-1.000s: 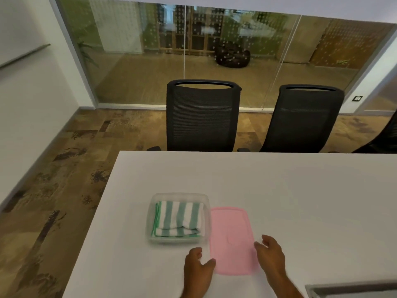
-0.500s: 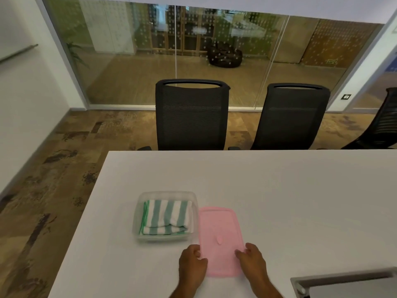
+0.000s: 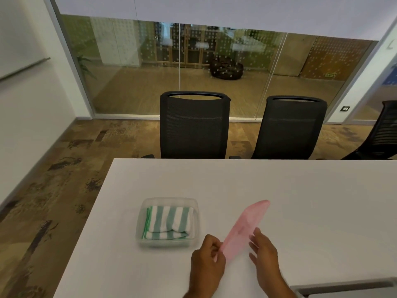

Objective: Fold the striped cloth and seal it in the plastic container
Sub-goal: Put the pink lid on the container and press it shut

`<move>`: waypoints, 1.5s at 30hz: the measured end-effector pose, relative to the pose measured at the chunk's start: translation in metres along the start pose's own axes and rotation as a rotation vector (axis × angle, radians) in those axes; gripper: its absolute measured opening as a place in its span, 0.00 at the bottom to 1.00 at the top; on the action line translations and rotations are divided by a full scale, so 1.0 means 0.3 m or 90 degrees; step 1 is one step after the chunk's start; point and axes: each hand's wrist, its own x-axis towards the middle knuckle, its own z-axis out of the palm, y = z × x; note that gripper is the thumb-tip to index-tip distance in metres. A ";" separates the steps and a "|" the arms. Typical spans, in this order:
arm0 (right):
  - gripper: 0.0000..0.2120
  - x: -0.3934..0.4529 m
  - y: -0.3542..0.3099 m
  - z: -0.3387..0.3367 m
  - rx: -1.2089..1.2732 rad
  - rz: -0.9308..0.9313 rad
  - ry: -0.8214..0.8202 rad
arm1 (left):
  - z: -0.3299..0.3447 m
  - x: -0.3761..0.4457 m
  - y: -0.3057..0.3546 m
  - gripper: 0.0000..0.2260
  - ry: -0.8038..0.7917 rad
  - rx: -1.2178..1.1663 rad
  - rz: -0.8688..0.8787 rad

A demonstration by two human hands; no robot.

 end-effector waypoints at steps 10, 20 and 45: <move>0.31 -0.215 -0.328 0.078 0.325 -0.048 -0.222 | -0.221 0.123 0.149 0.10 0.248 0.195 0.514; 0.28 -0.282 -0.387 0.172 0.171 -0.023 -0.313 | -0.397 0.192 0.098 0.15 0.150 0.235 0.529; 0.30 -0.132 0.036 0.517 -0.307 -0.148 -0.145 | -0.598 0.282 -0.135 0.28 0.120 0.096 -0.236</move>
